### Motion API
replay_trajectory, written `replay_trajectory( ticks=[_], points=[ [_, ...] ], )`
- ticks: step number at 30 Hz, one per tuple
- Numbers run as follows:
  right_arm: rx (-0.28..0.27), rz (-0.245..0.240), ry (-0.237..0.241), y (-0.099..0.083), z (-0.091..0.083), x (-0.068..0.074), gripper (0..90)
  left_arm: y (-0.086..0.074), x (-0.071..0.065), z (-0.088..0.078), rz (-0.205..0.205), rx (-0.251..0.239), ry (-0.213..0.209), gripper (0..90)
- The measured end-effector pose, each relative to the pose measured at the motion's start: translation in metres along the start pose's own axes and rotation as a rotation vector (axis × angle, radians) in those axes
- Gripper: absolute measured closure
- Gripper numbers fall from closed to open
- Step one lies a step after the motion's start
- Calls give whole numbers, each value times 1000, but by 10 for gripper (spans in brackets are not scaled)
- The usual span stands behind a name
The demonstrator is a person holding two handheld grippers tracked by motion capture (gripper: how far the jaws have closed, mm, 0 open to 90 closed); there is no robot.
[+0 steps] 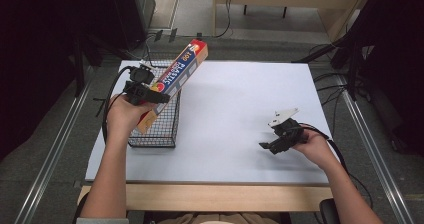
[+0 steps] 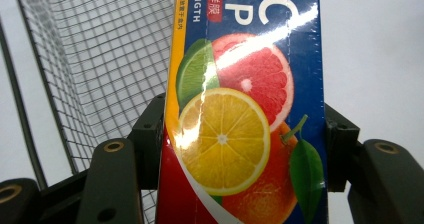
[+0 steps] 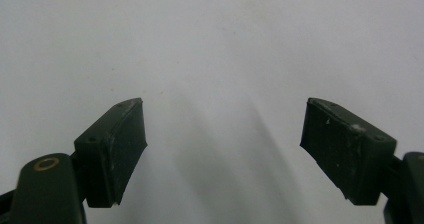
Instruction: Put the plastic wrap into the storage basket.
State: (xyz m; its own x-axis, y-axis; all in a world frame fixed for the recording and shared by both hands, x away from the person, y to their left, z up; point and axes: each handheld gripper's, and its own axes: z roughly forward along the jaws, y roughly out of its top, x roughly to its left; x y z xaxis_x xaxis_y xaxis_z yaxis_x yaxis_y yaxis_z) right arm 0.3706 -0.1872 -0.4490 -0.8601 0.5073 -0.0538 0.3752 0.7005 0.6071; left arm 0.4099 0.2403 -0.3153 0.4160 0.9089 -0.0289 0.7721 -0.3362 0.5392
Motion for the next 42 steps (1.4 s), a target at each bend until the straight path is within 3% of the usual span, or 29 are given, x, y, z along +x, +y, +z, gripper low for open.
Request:
replay_trajectory(
  ticks=[11,22,26,35,39,42],
  points=[
    [7,-5,5,0,0,1,186,2,13,13,-76,18,60,395],
    [19,-8,8,0,2,1,186,5,24,27,-158,54,149,395],
    [18,-7,10,0,2,1,185,3,26,33,-188,57,139,395],
    [16,-12,14,-1,1,1,186,0,29,42,-216,59,130,394],
    [15,-14,15,-1,1,1,186,-2,32,45,-235,79,169,394],
    [19,-20,16,-1,2,1,186,-4,32,48,-243,82,164,394]
  ],
)
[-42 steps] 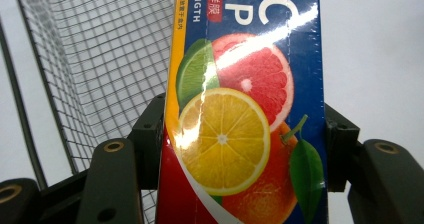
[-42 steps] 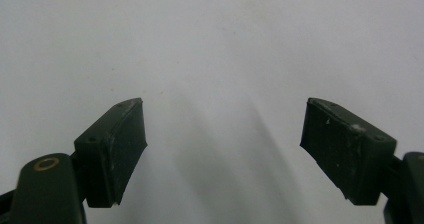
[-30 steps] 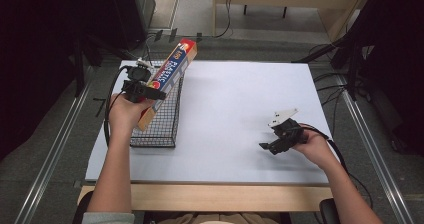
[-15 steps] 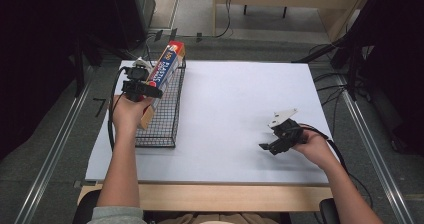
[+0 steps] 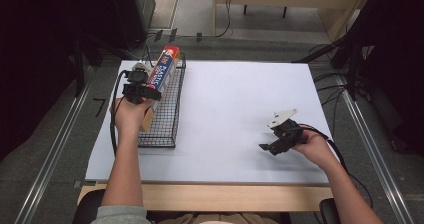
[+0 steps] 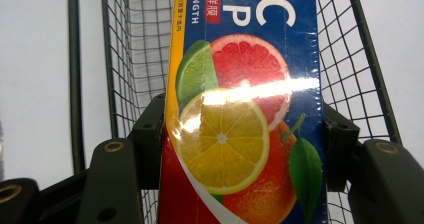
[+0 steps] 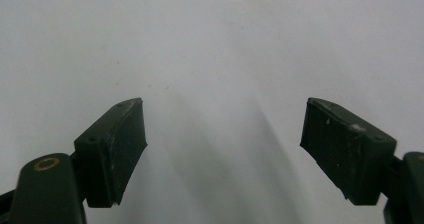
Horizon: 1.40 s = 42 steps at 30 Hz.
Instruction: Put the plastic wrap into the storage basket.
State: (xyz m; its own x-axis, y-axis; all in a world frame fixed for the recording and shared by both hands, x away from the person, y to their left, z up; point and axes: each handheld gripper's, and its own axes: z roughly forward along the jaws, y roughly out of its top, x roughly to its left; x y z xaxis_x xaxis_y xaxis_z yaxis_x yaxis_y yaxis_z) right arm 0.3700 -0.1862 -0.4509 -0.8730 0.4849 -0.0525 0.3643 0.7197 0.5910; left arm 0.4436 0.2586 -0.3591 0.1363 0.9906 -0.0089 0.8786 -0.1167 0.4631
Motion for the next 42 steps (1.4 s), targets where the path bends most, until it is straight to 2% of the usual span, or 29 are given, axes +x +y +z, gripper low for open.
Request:
replay_trajectory(
  ticks=[2,4,7,10,13,17,23,35,38,42],
  points=[
    [4,-1,1,0,1,0,185,0,-2,3,0,3,-12,395],
    [3,-4,2,0,1,0,185,0,-5,7,9,13,6,394],
    [-2,-1,3,0,1,1,186,0,-7,13,-24,15,11,393],
    [-1,-3,-7,0,0,1,185,-1,-9,18,-10,38,25,393],
    [-4,-2,-5,0,0,1,186,-2,-9,21,-6,54,11,393],
    [-1,-3,-2,0,0,1,186,-2,-12,25,10,64,18,393],
    [1,-5,-1,0,0,2,186,-4,-14,32,7,94,18,392],
    [0,-4,-1,0,0,2,186,-5,-17,33,15,90,13,387],
    [1,-4,1,0,0,2,186,-6,-20,35,27,103,7,379],
    [0,-10,1,0,0,2,186,-8,-24,39,38,124,20,377]
  ],
)
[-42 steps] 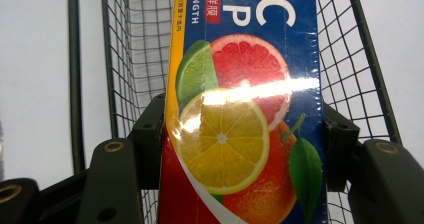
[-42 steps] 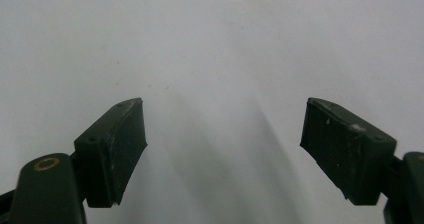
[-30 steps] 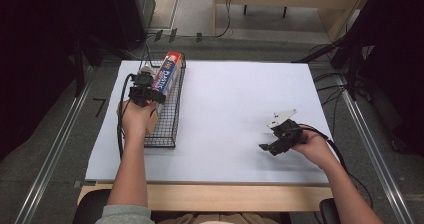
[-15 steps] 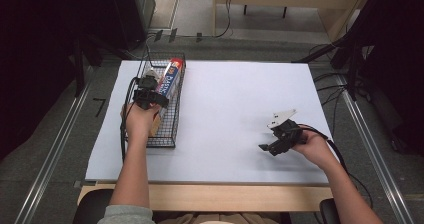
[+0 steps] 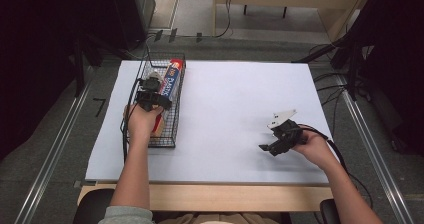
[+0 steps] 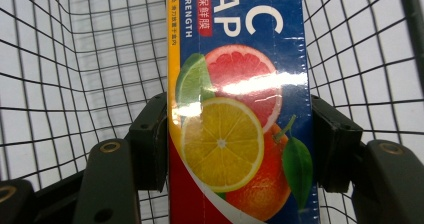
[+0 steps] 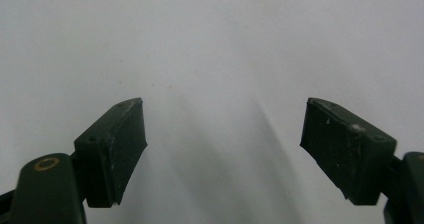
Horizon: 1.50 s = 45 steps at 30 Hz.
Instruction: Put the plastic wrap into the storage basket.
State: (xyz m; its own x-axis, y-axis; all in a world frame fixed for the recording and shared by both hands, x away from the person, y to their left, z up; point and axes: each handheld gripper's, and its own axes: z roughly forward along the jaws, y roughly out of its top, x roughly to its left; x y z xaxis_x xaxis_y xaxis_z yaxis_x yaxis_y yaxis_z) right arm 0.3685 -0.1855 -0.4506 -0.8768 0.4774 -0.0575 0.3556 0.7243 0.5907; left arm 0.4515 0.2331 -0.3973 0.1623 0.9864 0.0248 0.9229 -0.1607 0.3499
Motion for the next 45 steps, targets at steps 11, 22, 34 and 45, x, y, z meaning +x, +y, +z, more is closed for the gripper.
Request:
replay_trajectory(
  ticks=[11,22,34,45],
  points=[
    [4,2,3,0,0,0,186,-4,-5,6,-6,-7,-16,359],
    [5,2,2,0,0,1,186,-6,-3,-27,17,-77,-65,300],
    [10,14,9,0,1,1,185,-19,-4,-68,125,-143,-209,264],
    [-13,26,29,2,0,3,186,-45,-32,-79,296,-192,-379,261]
  ],
)
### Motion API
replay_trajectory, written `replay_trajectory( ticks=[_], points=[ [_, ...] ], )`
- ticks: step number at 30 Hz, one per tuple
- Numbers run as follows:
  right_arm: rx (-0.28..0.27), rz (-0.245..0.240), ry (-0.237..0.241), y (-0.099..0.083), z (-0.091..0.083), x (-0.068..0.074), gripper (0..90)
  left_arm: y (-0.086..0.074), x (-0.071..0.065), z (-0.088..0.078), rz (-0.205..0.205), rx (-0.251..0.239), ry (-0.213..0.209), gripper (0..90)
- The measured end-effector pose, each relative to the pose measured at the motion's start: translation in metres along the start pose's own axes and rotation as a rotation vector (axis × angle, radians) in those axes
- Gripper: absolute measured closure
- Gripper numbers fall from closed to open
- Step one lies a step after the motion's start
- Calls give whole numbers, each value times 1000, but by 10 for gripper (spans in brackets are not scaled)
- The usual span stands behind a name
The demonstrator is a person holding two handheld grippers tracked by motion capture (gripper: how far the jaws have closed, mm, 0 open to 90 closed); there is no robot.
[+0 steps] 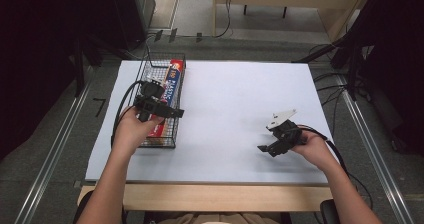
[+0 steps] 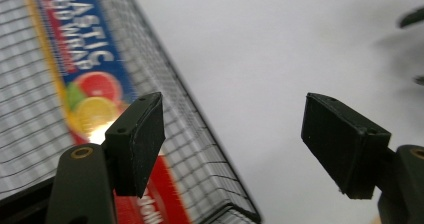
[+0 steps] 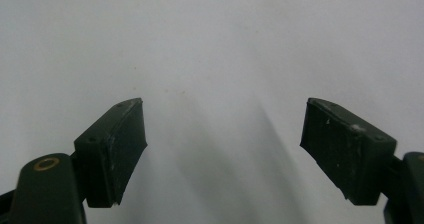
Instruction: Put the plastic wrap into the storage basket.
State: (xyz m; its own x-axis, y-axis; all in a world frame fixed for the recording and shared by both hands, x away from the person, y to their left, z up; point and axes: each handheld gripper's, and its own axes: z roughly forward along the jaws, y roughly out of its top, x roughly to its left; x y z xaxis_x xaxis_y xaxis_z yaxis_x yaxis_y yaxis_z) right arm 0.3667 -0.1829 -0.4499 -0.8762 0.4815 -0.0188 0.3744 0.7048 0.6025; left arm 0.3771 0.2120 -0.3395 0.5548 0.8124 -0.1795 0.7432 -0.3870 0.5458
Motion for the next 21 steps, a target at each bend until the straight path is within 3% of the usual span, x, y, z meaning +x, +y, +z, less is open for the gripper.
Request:
replay_trajectory(
  ticks=[4,8,10,14,21],
  points=[
    [-8,6,13,1,-1,0,185,-4,-11,6,63,20,-29,256],
    [-4,1,19,1,0,2,185,-6,-25,15,116,17,-106,258],
    [-9,1,22,3,1,2,185,-5,-33,21,150,31,-124,258],
    [-11,-4,35,5,3,3,186,-4,-43,32,182,61,-161,258],
    [7,-8,29,3,3,5,184,-3,-59,46,243,73,-173,253]
  ],
)
